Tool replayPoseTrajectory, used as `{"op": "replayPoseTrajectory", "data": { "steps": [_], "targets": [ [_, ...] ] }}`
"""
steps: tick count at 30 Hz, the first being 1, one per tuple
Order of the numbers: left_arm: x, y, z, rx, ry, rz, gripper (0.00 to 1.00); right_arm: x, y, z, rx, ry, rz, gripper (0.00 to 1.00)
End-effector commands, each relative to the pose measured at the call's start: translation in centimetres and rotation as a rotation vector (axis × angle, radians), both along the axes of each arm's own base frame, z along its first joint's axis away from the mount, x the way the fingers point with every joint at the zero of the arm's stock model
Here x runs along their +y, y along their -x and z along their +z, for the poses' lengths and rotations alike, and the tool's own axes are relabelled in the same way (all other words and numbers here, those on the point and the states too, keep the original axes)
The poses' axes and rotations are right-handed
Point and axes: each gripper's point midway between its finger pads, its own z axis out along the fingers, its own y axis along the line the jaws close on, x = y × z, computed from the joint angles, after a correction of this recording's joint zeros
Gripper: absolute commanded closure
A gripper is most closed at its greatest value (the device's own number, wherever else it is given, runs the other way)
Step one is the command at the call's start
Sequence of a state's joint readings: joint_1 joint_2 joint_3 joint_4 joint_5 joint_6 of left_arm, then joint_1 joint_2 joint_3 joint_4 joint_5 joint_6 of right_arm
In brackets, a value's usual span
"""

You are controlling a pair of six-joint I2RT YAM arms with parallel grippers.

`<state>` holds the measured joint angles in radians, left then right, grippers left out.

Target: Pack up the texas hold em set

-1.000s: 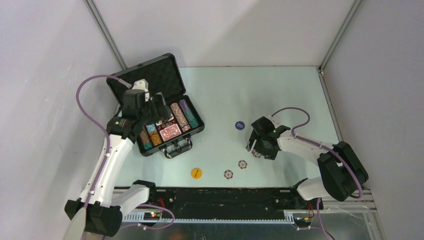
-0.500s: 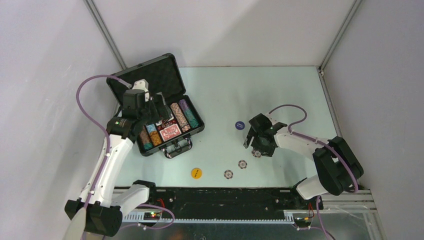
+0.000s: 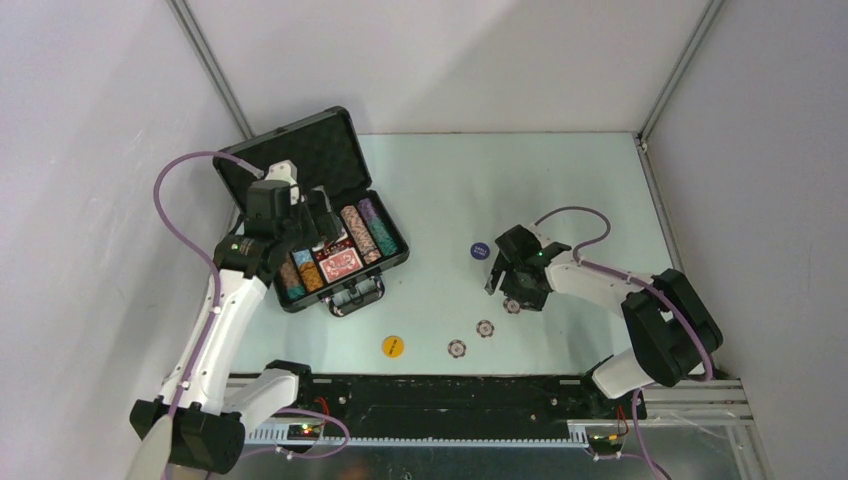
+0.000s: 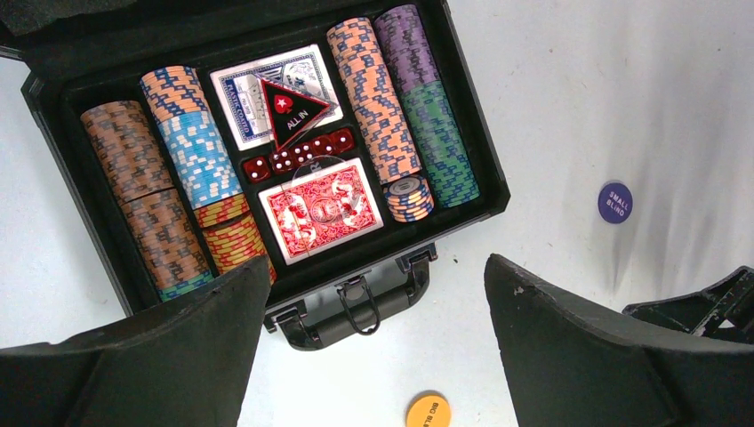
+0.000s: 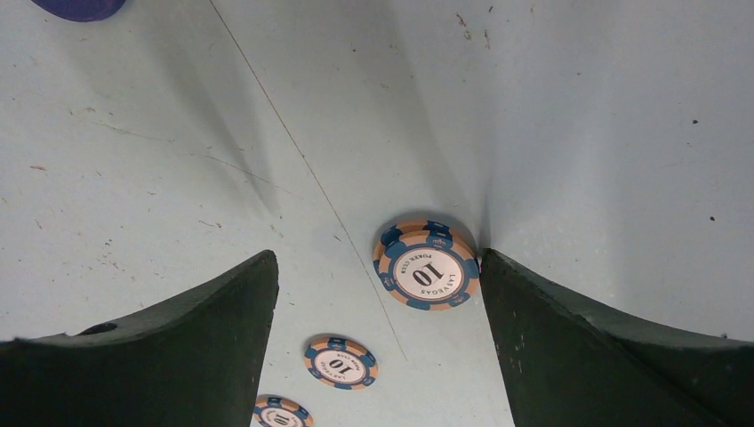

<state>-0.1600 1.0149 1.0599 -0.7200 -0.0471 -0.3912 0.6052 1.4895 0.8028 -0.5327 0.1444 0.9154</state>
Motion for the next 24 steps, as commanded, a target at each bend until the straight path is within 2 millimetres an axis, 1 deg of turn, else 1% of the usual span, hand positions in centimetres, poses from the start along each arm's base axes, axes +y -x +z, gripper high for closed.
{"op": "replayPoseTrajectory", "data": {
  "steps": [1, 9, 12, 18, 24],
  "targets": [
    [0.1, 0.0, 0.8, -0.037, -0.005, -0.018, 0.05, 0.3, -0.9, -0.1, -0.018, 0.017, -0.001, 0.13],
    [0.1, 0.0, 0.8, -0.039, -0.004, -0.019, 0.05, 0.3, -0.9, -0.1, -0.016, 0.043, 0.008, 0.13],
    [0.1, 0.0, 0.7, -0.036, -0.004, -0.02, 0.05, 0.0, -0.8, 0.0, -0.018, 0.059, 0.006, 0.13],
    [0.0, -0.1, 0.7, -0.033, -0.003, -0.024, 0.05, -1.4, -0.3, 0.3, -0.018, 0.118, -0.003, 0.12],
    [0.0, -0.1, 0.6, -0.03, -0.003, -0.022, 0.05, -1.8, 0.0, 0.6, -0.018, 0.134, 0.003, 0.13]
  ]
}}
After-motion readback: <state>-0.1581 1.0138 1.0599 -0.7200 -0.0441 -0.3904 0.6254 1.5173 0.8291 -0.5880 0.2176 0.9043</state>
